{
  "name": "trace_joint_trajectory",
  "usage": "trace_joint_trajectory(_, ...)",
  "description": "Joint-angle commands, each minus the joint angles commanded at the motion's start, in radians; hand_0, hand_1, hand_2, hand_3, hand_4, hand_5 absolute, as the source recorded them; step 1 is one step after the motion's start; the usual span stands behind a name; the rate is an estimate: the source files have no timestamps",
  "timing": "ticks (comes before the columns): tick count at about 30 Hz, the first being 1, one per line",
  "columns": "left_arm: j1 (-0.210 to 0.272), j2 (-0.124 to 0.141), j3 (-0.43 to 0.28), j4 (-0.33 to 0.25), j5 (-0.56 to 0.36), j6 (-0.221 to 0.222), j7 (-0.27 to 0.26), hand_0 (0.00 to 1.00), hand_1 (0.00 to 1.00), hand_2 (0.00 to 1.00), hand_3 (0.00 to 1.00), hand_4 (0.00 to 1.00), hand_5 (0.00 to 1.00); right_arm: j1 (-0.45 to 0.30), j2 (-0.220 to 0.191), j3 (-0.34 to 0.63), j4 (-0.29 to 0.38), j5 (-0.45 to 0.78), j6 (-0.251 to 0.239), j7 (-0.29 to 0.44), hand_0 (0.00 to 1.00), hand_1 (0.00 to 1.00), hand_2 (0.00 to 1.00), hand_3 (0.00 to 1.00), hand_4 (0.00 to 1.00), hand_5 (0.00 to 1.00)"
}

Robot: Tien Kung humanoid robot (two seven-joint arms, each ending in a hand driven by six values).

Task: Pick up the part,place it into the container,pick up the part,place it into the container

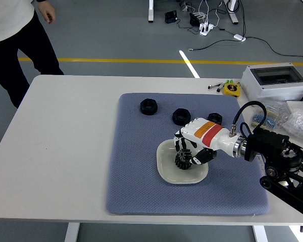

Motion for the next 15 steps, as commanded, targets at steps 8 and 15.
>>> trace_joint_trajectory(8, -0.002, 0.001, 0.003, 0.0, -0.005, 0.002, -0.002, 0.715, 0.615, 0.721, 0.622, 0.722, 0.681, 0.01, 0.011, -0.011, -0.024, -0.014, 0.036, -0.007, 0.15, 0.299, 0.444, 0.491, 0.726, 0.114)
trace_joint_trajectory(15, -0.002, 0.0, 0.001, 0.0, -0.002, 0.002, 0.0, 0.715, 0.614, 0.721, 0.622, 0.721, 0.68, 0.015, 0.013, -0.011, -0.025, -0.02, 0.048, -0.007, 0.14, 0.306, 0.475, 0.502, 0.73, 0.168)
